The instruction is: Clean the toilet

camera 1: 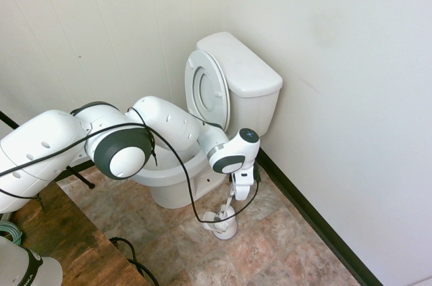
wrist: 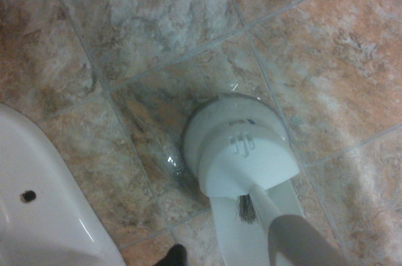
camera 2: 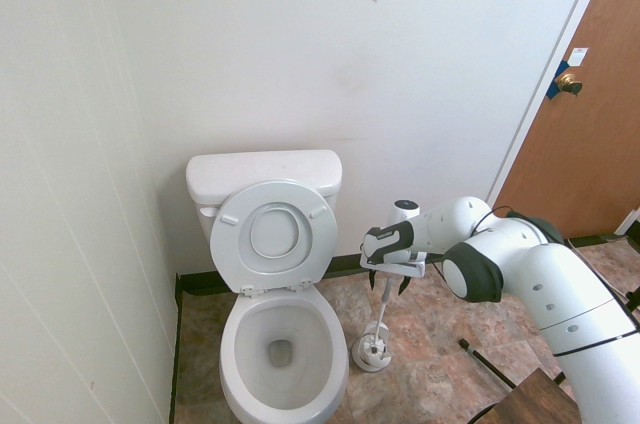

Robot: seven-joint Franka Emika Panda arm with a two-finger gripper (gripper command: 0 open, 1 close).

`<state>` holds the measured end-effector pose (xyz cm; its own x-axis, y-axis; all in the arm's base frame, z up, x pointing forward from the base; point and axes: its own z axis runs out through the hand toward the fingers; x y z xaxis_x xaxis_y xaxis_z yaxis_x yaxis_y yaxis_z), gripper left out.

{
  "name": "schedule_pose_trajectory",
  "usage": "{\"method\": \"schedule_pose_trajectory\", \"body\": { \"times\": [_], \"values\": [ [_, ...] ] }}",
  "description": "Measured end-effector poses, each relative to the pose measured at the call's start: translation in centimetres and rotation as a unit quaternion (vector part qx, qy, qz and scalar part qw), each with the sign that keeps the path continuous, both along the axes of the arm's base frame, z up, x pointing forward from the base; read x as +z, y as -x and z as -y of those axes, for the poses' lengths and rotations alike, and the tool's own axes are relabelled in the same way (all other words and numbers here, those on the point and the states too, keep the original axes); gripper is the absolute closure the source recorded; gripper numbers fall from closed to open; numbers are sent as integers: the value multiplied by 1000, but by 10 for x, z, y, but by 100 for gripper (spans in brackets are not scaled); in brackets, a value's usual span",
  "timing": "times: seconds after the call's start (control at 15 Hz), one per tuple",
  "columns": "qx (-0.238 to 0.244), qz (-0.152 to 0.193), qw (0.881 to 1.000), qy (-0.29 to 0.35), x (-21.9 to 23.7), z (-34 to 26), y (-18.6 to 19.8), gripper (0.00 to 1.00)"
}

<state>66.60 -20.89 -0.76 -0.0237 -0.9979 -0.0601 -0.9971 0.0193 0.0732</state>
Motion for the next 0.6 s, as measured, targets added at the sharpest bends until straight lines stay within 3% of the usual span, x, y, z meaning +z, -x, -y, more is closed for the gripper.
{"method": "schedule_pose_trajectory", "body": {
  "times": [0.6],
  "values": [
    [-3, -3, 1000, -8, -9, 4, -1, 100]
  ]
}}
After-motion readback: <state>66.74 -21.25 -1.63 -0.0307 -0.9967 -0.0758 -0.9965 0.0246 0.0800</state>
